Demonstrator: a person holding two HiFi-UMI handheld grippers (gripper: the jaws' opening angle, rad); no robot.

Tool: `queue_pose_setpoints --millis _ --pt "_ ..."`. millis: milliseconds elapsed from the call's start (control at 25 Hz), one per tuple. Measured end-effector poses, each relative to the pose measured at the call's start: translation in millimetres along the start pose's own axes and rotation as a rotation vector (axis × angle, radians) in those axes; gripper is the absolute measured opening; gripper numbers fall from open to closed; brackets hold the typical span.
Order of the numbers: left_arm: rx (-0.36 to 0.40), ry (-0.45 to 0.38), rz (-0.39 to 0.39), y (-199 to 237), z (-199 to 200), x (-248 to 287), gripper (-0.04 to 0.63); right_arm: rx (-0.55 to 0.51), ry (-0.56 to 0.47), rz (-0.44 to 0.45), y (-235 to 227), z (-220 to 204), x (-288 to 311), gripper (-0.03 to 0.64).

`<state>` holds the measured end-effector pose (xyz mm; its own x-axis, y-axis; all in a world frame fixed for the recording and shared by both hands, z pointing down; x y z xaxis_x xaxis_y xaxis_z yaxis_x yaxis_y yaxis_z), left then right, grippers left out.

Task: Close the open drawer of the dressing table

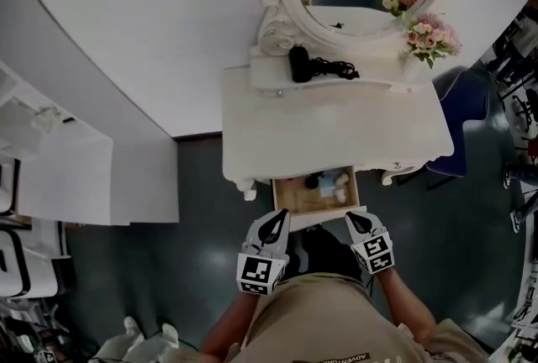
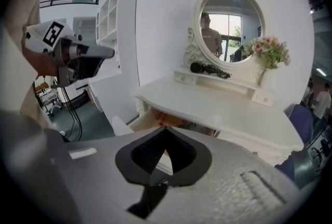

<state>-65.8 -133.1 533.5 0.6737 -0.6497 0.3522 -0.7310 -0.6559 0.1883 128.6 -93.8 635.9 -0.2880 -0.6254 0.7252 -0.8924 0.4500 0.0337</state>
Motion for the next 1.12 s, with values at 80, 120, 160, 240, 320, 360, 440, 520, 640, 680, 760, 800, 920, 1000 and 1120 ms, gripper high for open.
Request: queue_pose_setpoints --millis 80,120,160,240,320,360,440,520,640,680,760,800,920,1000,1120 --pt "0.000 0.019 0.002 -1.3 0.8 1.9 0.017 0.054 0.038 0.020 -2.0 -21.2 16.6 0.003" --pt "0.000 0.030 0.002 -2.0 1.2 3.4 0.017 0.085 0.060 0.032 -3.3 -33.3 25.2 0.003" --pt "0.001 0.040 0.002 -2.8 2.1 4.9 0.017 0.109 0.091 0.046 -4.2 -45.7 33.7 0.003" --pt "0.002 0.051 0.002 -4.7 6.2 8.1 0.017 0.139 0.163 0.077 -4.7 -68.5 48.9 0.002" --pt "0.002 0.057 0.004 -8.1 11.9 11.0 0.017 0.162 0.227 0.110 -4.5 -87.7 59.5 0.003" --pt "0.004 0.060 0.007 -10.2 15.0 12.2 0.017 0.174 0.251 0.125 -4.4 -95.6 62.5 0.003" --pt "0.012 0.063 0.017 -12.8 22.6 13.7 0.017 0.187 0.285 0.144 -4.8 -106.6 65.9 0.003" --pt "0.020 0.062 0.034 -10.3 29.6 15.1 0.017 0.190 0.306 0.155 -6.2 -112.4 69.4 0.003" --pt "0.038 0.069 0.071 -0.3 34.2 19.4 0.017 0.209 0.322 0.177 -9.3 -116.4 78.5 0.003" --pt "0.040 0.072 0.079 1.9 34.6 21.5 0.017 0.212 0.327 0.183 -10.7 -117.8 81.1 0.003" --pt "0.033 0.078 0.089 4.3 35.0 24.5 0.017 0.212 0.340 0.195 -12.8 -121.5 84.6 0.002" --pt "0.021 0.080 0.091 5.1 35.1 25.5 0.017 0.211 0.349 0.199 -14.0 -123.0 86.1 0.003" --pt "-0.013 0.084 0.096 8.6 34.1 28.7 0.017 0.203 0.366 0.213 -18.5 -122.4 92.7 0.002" --pt "-0.014 0.091 0.103 10.3 32.5 31.0 0.017 0.201 0.367 0.227 -17.7 -121.4 95.6 0.002" --pt "-0.018 0.088 0.113 13.1 35.6 33.8 0.017 0.194 0.369 0.243 -16.9 -120.6 95.7 0.003"
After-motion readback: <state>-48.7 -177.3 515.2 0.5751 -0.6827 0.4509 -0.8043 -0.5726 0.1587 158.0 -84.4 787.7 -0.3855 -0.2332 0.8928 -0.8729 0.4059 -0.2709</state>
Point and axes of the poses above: the fingertips, and each gripper's own axes: x forward along the fingers, y to its left, z out of its top, the point moved 2 cm from there along -x, backward along the fingers, and after that the axes turned 7 degrees about y, right-handed, at the moved point
